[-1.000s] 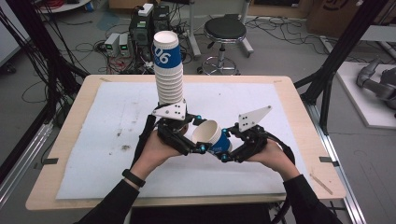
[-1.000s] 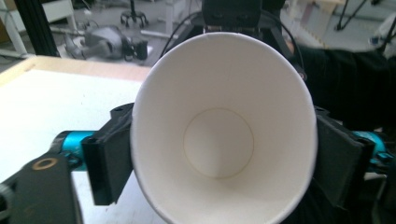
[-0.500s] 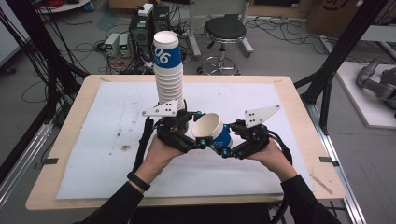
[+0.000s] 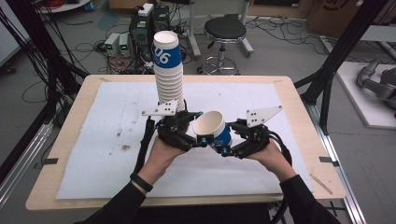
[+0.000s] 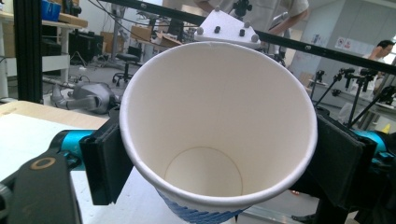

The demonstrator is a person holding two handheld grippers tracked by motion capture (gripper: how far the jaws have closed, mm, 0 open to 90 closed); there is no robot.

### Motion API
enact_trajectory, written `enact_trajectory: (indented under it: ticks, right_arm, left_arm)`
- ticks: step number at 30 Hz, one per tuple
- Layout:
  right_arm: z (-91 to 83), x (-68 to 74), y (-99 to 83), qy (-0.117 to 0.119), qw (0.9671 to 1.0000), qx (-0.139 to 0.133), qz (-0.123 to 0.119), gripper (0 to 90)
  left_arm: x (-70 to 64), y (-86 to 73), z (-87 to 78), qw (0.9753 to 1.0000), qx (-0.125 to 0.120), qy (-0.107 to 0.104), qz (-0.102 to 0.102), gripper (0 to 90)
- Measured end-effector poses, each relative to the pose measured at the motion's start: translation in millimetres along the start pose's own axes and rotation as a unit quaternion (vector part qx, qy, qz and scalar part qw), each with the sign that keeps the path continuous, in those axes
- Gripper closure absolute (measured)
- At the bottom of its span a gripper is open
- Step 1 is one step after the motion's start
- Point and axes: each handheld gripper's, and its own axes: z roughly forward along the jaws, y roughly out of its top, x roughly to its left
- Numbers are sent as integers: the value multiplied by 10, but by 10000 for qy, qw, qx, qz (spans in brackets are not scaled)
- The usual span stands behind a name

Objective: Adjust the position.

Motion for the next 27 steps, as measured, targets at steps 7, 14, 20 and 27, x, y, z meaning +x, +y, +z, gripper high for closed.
enact_trajectory:
  ticks: [7, 14, 20, 27]
  right_arm:
    - [24, 6, -6, -6, 10000, 28, 15, 301]
    - [42, 11, -16, -4, 9999, 165, 20, 285]
    - [48, 17, -11, -48, 9998, 197, 66, 216]
    - [87, 23, 0, -61, 9998, 158, 95, 213]
  left_arm:
    - [1, 14, -13, 9999, 129, 19, 73, 214]
    - [-12, 73, -12, 9986, 491, 49, 207, 231]
    - [-18, 131, -45, 9962, 791, 192, 319, 238]
    - [-36, 140, -2, 9912, 1203, 278, 477, 238]
